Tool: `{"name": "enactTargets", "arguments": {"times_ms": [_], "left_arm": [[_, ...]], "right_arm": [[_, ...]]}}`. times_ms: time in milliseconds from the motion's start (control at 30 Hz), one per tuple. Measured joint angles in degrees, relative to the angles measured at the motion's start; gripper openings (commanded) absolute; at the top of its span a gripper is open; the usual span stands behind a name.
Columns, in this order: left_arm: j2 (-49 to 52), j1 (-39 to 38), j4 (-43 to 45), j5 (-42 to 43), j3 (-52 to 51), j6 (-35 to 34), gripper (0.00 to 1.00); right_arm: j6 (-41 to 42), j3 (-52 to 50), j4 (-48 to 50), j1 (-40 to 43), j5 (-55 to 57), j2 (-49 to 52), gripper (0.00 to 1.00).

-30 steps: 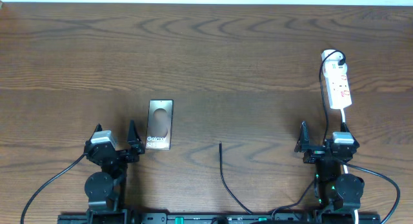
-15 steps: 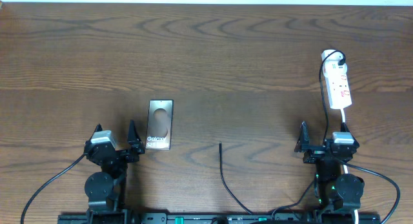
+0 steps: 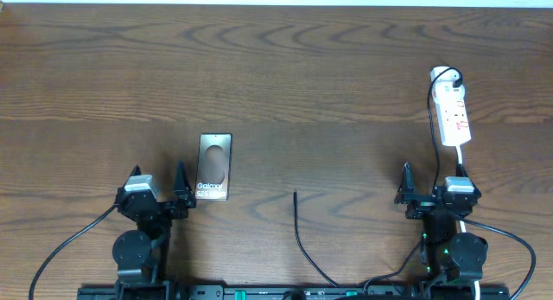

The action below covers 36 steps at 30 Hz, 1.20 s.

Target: Plug charger to phone and switch on socket

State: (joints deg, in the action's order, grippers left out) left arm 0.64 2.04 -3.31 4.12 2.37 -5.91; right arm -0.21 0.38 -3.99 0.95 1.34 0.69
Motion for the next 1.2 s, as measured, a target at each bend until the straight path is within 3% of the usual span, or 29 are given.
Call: {"name": "enactTargets", "arguments": {"times_ms": [233,467,533,833,933,1100,1133,1167,1200], "left_arm": [[4.3,0.0,-0.4,0.5,9.9,2.2,0.87],[22.5,0.0,-5.3,2.0,27.2,3.7,0.87],[30.2,0.0,-10.1,3.0,34.2,4.2,0.87],[65.9,0.0,-47.9,5.0,73.1,7.1,0.87],[74.9,0.0,-56.0,5.0,80.8,7.7,0.87],[85.7,0.0,-59.9,5.0,83.2,7.9,0.87],[87.7,0.0,-60.2,5.0,83.2,7.9,0.8],[90.0,0.0,-60.5,5.0,83.2,7.9,0.57],[91.6,0.0,-60.7,5.1,83.2,7.9,0.47]], "right_arm": [[0.0,0.0,0.0,0.0,0.0,0.0,0.99],[0.0,0.0,0.0,0.0,0.0,0.0,0.99],[0.0,0.0,0.0,0.0,0.0,0.0,0.99],[0.0,0.0,0.1,0.0,0.0,0.0,0.99],[0.0,0.0,0.0,0.0,0.0,0.0,0.99],[0.0,0.0,0.0,0.0,0.0,0.0,0.99],[0.0,0.0,0.0,0.0,0.0,0.0,0.99],[0.0,0.0,0.0,0.0,0.0,0.0,0.99],[0.0,0.0,0.0,0.0,0.0,0.0,0.99]]}}
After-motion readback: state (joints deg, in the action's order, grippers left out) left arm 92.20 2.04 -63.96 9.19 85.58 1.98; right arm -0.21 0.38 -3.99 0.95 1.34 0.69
